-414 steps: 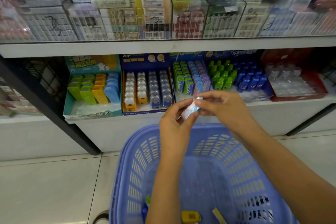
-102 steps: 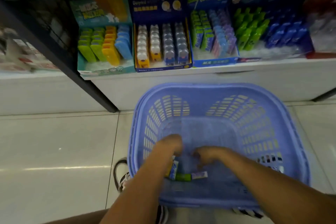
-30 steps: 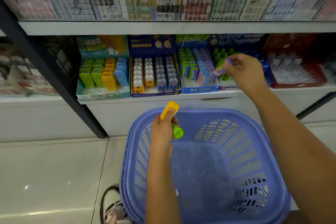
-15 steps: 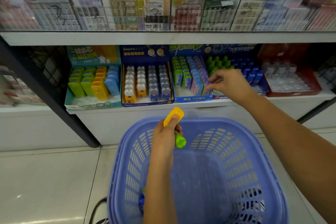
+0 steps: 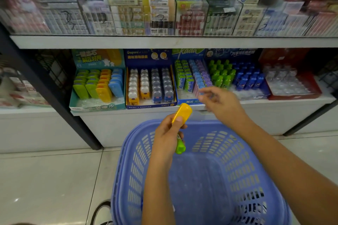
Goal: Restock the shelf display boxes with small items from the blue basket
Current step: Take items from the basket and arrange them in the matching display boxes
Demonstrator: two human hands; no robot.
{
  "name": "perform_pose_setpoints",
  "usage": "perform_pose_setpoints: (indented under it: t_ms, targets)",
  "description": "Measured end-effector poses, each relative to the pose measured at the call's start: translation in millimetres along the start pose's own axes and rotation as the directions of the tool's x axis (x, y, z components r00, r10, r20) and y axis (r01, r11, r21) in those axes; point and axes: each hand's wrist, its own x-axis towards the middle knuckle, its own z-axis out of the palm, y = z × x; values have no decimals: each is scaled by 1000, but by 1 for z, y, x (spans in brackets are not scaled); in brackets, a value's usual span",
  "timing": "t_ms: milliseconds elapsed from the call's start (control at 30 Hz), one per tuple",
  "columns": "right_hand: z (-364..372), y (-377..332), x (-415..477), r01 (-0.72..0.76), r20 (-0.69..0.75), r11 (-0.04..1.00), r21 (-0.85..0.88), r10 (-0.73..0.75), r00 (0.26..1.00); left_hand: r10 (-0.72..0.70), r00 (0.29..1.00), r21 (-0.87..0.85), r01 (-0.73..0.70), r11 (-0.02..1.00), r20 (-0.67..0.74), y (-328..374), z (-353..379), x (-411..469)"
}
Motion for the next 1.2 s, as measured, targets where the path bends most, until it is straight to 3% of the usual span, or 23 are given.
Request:
perform_pose_setpoints:
  t_ms: [100, 200, 267, 367, 433, 500, 667, 867, 1067, 1200]
  targets:
    - [17, -19, -13, -161, 202, 927, 339, 95, 975, 115, 993, 123, -119, 985, 42, 2, -7, -1]
    - [26, -32, -16, -115, 228, 911, 396, 24, 973, 136, 990, 136, -138, 981, 21, 5, -18, -3]
    - [34, -39, -15, -77, 257, 932, 355, -18, 966, 81, 994, 65, -76, 995, -80, 6, -24, -3]
    - [47, -54, -8, -2, 165, 955, 298, -49, 985, -134, 946, -256, 57, 965, -295, 7, -35, 1]
    - [57, -68, 3, 45, 63, 957, 288, -66, 996, -301, 894, -628, 28, 778, -333, 9, -49, 5]
    - [69, -85, 15, 115, 3, 954, 276, -120, 993, -365, 856, -794, -84, 602, -367, 8, -69, 7]
    - [117, -131, 49, 306, 27, 926, 219, -320, 947, -321, 828, -830, -273, 487, -460, 10, -102, 4]
    - [176, -142, 71, 451, 188, 892, 1, -443, 876, -300, 860, -859, -258, 442, -413, 14, -121, 1]
    - [194, -124, 69, 466, 211, 883, -59, -445, 870, -325, 843, -847, -250, 469, -428, 10, -131, 0]
    - [198, -127, 78, 457, 311, 875, -160, -395, 865, -307, 851, -829, -231, 509, -425, 6, -131, 0]
